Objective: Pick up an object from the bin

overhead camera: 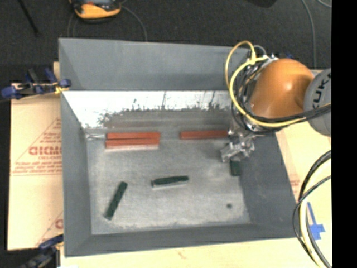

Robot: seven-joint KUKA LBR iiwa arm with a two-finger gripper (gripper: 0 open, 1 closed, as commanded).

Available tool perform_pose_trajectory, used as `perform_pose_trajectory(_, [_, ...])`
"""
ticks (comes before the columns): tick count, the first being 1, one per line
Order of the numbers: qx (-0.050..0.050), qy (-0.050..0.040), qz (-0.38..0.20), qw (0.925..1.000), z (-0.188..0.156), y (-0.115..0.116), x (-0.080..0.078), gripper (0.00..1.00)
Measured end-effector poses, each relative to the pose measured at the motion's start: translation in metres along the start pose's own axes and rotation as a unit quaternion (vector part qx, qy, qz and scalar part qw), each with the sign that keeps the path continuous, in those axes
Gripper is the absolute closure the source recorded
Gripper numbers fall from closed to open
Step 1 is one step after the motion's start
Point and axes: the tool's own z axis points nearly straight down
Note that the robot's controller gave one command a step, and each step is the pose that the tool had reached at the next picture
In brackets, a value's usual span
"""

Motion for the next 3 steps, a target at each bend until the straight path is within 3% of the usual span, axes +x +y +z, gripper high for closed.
perform_pose_trajectory(1, [-0.009,0.0064,0.002,0.9999,-0.046,0.006,0.008,1.00])
perform_pose_trajectory(2, [-0.002,0.0019,-0.010,0.9999,0.003,-0.001,0.002,0.00])
perform_pose_trajectory(3, [0.001,0.0010,-0.010,0.9999,0.000,-0.003,0.000,1.00])
